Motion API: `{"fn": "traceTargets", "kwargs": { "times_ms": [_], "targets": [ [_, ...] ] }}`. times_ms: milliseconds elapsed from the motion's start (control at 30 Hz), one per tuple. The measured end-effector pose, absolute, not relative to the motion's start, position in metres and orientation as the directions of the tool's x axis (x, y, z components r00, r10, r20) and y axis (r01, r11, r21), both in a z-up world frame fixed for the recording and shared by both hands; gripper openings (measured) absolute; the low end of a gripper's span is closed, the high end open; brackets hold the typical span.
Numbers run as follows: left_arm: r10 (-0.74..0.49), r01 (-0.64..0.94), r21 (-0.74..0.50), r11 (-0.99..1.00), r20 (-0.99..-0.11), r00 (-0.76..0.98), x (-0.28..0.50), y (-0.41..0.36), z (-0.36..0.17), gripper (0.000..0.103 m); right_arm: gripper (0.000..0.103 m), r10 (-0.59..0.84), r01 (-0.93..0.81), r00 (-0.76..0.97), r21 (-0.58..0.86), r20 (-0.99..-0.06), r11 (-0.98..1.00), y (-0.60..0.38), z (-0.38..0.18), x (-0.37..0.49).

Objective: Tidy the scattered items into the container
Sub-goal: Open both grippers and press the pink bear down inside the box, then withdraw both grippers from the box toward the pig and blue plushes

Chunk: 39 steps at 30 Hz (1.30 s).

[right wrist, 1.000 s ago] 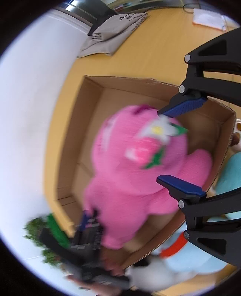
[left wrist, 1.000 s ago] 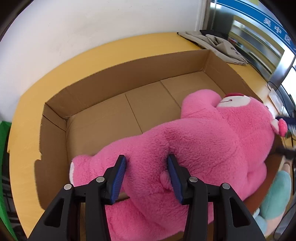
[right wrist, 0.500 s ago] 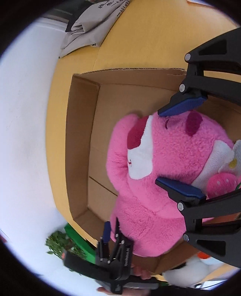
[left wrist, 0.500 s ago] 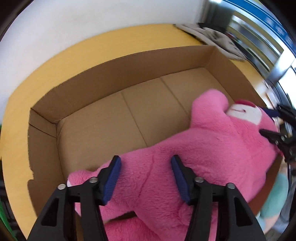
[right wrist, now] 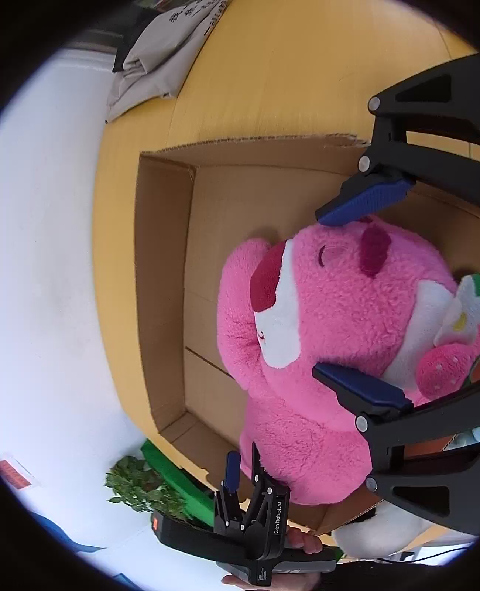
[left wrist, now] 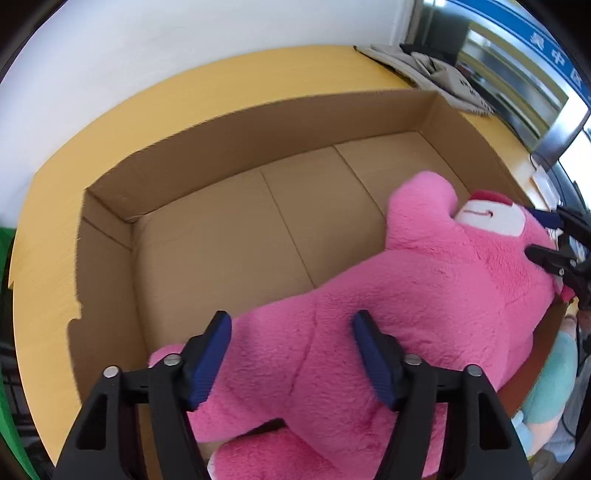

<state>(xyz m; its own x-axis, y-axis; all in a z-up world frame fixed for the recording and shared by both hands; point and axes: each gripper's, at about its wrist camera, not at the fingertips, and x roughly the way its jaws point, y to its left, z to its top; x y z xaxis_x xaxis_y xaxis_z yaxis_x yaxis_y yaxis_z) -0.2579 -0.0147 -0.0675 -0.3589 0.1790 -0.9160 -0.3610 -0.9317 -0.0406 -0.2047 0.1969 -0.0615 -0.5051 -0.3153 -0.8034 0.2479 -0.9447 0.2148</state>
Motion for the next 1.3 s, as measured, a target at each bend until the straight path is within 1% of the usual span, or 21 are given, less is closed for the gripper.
{"fn": "traceTargets", "kwargs": {
  "times_ms": [67,167,200,233,267,333,433,567,733,833,900,1133,1300],
  "targets": [
    [0.185,-0.338,-0.046,-0.940,-0.901,-0.393,-0.250,-0.026,-0.052,0.073,0.077,-0.305,0.238,-0.536,0.206,-0.787,-0.949,0.203,-0.053,-0.194],
    [0.159,-0.320,0.001,-0.948,-0.866,-0.475,-0.222,-0.040,-0.024,0.074,0.078,-0.268,0.215,-0.590,0.172,-0.762,-0.961,0.213,-0.039,-0.168],
    [0.158,-0.319,0.014,-0.948,-0.848,-0.506,-0.209,-0.046,-0.014,0.079,0.079,-0.262,0.211,-0.607,0.165,-0.751,-0.963,0.216,-0.034,-0.159],
    [0.160,-0.316,0.022,-0.948,-0.829,-0.537,-0.194,-0.051,-0.005,0.087,0.079,-0.254,0.206,-0.626,0.158,-0.737,-0.966,0.220,-0.029,-0.147],
    [0.162,-0.311,0.027,-0.950,-0.808,-0.567,-0.177,-0.057,0.003,0.090,0.079,-0.249,0.203,-0.642,0.152,-0.725,-0.967,0.222,-0.024,-0.135],
    [0.167,-0.293,0.026,-0.956,-0.771,-0.615,-0.140,-0.073,0.017,0.103,0.080,-0.249,0.198,-0.667,0.155,-0.702,-0.968,0.227,-0.019,-0.112],
    [0.184,-0.272,-0.002,-0.962,-0.740,-0.647,-0.089,-0.093,0.025,0.103,0.081,-0.271,0.179,-0.680,0.204,-0.681,-0.963,0.227,-0.018,-0.079],
    [0.175,-0.215,-0.040,-0.976,-0.730,-0.660,-0.037,-0.115,0.019,0.103,0.081,-0.299,0.180,-0.659,0.240,-0.691,-0.954,0.216,-0.027,-0.046],
    [0.173,-0.083,-0.156,-0.984,-0.751,-0.638,0.002,-0.138,-0.010,0.103,0.081,-0.260,0.159,-0.638,0.206,-0.725,-0.966,0.189,-0.040,-0.019],
    [0.209,-0.036,-0.243,-0.969,-0.739,-0.640,0.023,-0.146,-0.024,0.103,0.081,-0.239,0.150,-0.625,0.186,-0.743,-0.971,0.177,-0.046,-0.006],
    [0.233,-0.023,-0.285,-0.958,-0.729,-0.644,0.032,-0.146,-0.029,0.103,0.081,-0.210,0.152,-0.636,0.146,-0.743,-0.978,0.170,-0.046,0.002],
    [0.255,-0.074,-0.277,-0.958,-0.707,-0.659,0.040,-0.123,-0.022,0.103,0.081,-0.135,0.114,-0.678,0.077,-0.723,-0.990,0.167,-0.035,0.016],
    [0.256,-0.083,-0.268,-0.960,-0.711,-0.655,0.041,-0.115,-0.022,0.103,0.081,-0.116,0.100,-0.686,0.065,-0.718,-0.993,0.170,-0.031,0.022]
  ]
}}
